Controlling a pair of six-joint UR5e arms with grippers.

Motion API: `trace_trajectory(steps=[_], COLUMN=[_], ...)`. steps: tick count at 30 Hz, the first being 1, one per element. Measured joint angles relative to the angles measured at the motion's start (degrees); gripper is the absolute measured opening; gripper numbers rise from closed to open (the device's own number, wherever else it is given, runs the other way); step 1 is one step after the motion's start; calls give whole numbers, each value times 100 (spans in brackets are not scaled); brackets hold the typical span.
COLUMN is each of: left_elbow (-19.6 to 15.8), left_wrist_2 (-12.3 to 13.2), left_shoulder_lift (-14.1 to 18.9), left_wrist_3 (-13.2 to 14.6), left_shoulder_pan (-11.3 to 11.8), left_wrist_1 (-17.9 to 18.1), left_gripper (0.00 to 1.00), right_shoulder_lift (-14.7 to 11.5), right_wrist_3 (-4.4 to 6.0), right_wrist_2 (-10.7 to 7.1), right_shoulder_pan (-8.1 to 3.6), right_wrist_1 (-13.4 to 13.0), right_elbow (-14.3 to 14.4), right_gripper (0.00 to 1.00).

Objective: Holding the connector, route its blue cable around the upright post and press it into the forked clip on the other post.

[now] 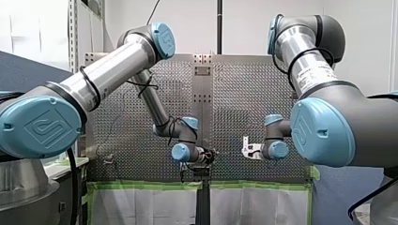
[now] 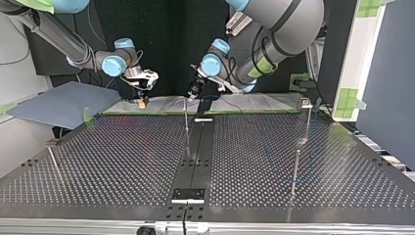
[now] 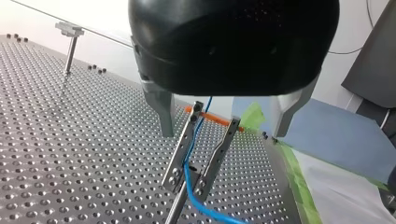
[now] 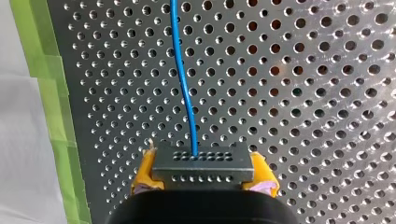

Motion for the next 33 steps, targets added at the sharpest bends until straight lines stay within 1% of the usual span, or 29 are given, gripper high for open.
trace_trajectory(steps=[6,14,33], left_elbow=[0,2,-13], left_wrist_2=[-11,-83,-117], left_shoulder_lift=[0,0,4], left_wrist_3=[0,0,4], left_shoulder_pan=[-22,-48,-57], left_wrist_1=[0,5,-7], left_gripper=[100,100,100], right_shoulder_lift=[0,1,1], right_wrist_3=[0,0,0], right_wrist_2=[-1,-45,-60], right_shoulder_pan=[8,17,44], right_wrist_1=[10,12,25], right_elbow=[0,-2,0], right_gripper=[0,0,0])
